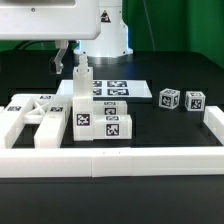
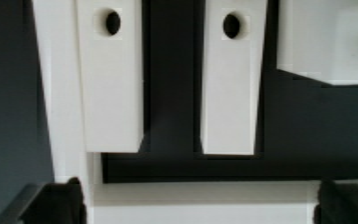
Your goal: Assemble chair
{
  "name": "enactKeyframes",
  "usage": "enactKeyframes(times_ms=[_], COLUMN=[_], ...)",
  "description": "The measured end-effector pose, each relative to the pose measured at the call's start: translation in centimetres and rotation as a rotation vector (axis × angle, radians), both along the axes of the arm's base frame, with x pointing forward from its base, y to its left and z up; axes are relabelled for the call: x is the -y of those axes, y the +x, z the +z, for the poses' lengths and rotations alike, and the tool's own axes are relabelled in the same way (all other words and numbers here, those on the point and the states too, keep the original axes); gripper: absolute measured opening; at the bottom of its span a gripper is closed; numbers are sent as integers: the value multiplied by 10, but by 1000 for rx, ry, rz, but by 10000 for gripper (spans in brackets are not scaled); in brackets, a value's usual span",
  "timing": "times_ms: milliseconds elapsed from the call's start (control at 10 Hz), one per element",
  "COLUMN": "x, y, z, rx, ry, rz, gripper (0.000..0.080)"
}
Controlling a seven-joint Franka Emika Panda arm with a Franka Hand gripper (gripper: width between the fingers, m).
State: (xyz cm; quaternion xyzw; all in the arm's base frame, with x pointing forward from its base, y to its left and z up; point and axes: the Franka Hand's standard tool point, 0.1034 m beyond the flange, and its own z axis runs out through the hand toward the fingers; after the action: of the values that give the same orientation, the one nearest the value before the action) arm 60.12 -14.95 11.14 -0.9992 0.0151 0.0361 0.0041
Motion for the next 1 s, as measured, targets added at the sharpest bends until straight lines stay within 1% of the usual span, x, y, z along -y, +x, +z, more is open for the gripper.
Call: enactKeyframes(times_ms=[300, 500, 700, 900, 1000], x=[2, 3, 3, 3, 4], y=[0, 8, 18, 22, 22], z=[-1, -11, -19, -29, -29], rx=[2, 0, 9, 23, 24], ry=[-4, -27, -33, -34, -35], rz=[-3, 31, 39, 38, 34], gripper=[649, 649, 649, 649, 649])
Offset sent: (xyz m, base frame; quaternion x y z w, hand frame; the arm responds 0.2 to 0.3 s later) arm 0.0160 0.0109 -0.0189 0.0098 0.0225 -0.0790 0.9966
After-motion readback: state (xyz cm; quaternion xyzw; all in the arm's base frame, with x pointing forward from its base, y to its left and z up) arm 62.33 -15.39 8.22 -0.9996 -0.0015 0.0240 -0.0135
